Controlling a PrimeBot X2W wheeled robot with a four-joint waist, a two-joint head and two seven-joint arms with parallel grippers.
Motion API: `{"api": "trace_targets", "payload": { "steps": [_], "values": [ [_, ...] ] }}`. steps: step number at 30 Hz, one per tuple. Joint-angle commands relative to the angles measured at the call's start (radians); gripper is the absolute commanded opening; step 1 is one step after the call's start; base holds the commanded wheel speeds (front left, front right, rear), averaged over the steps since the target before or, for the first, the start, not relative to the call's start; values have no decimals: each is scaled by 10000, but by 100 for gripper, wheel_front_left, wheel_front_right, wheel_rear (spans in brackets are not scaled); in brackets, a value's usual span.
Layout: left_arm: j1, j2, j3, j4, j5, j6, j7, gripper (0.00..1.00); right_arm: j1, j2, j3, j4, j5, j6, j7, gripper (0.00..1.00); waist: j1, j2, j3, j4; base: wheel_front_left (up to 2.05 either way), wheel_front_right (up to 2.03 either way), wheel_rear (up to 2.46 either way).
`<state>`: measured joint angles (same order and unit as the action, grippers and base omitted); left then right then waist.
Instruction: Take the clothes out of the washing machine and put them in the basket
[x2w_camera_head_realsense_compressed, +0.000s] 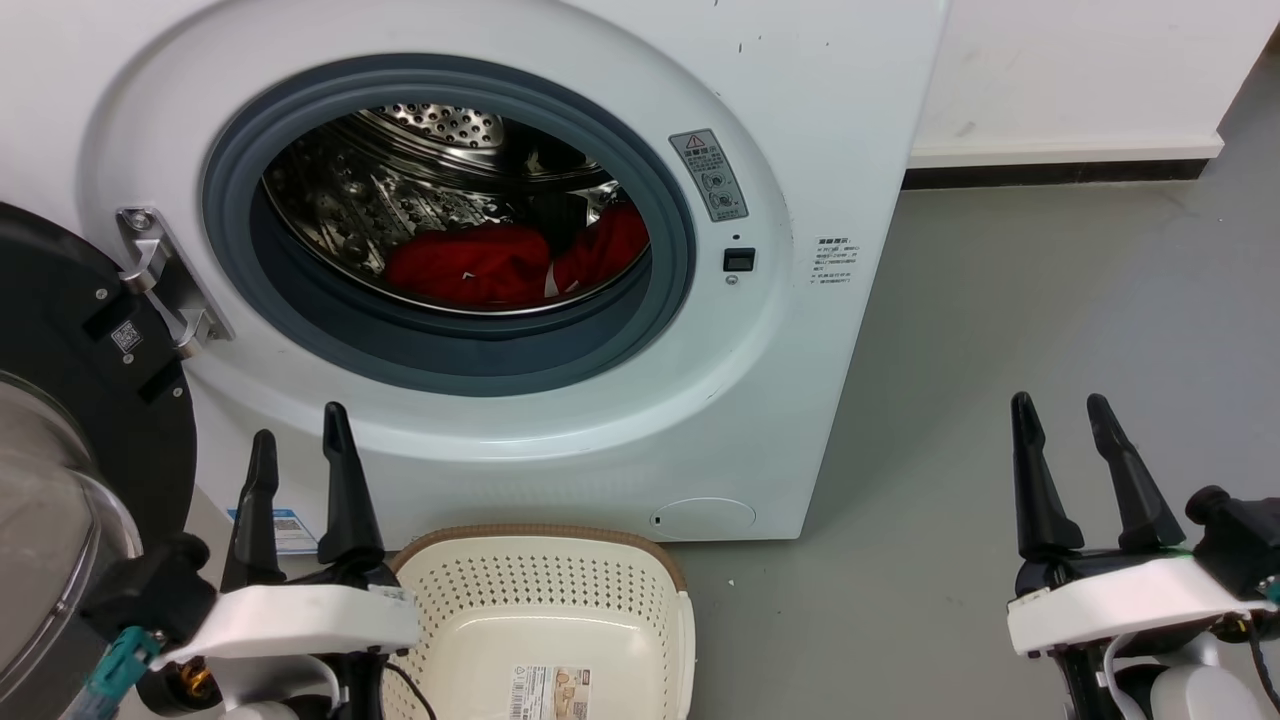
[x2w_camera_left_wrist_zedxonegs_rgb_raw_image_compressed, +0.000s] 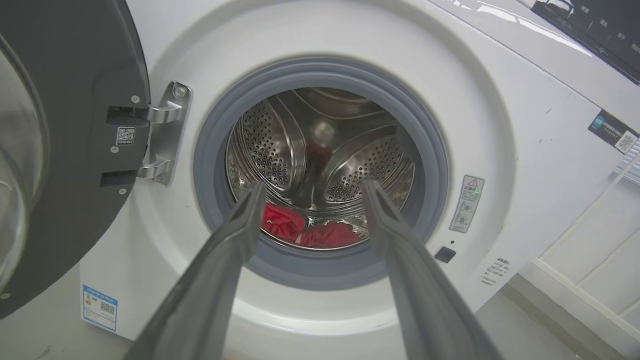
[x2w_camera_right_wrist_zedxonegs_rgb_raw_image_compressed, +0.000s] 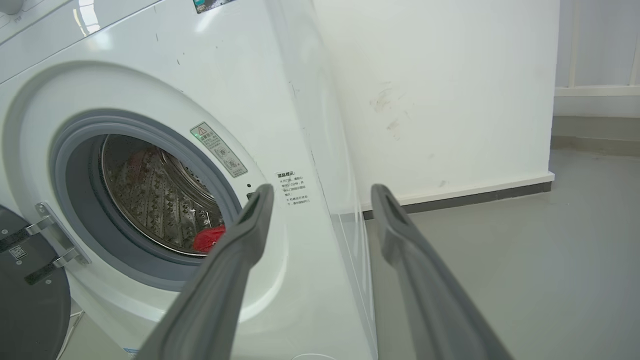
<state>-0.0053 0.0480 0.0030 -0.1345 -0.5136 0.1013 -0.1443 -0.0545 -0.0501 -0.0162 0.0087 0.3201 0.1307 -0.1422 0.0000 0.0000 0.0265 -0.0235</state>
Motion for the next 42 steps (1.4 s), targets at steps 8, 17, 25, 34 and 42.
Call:
{"api": "trace_targets", "payload": {
  "steps": [8, 17, 25, 34, 42],
  "values": [
    [149, 108, -423, 6, 1244, 200, -276, 100, 55, -5, 166, -54, -1272, -1, -291, 100, 0, 0, 19, -9, 0, 0, 0],
    [328, 276, -819, 355, 2010, 334, -467, 100, 91, -4, 238, 55, -2224, -1, -483, 100, 0, 0, 17, -34, 0, 0, 0],
    [566, 279, -825, 662, 2594, 206, -640, 100, 148, -2, 274, 165, -3102, -1, -653, 100, 0, 0, -10, -90, 0, 0, 0],
    [545, 459, -1156, 933, 3627, 439, -822, 100, 197, -1, 311, 182, -3979, -1, -837, 100, 0, 0, -29, -151, 0, 0, 0],
    [657, 463, -1319, 869, 3956, 385, -1020, 100, 234, 0, 275, 173, -4699, -2, -1044, 100, 0, 0, -15, -195, 0, 0, 0]
  ]
}}
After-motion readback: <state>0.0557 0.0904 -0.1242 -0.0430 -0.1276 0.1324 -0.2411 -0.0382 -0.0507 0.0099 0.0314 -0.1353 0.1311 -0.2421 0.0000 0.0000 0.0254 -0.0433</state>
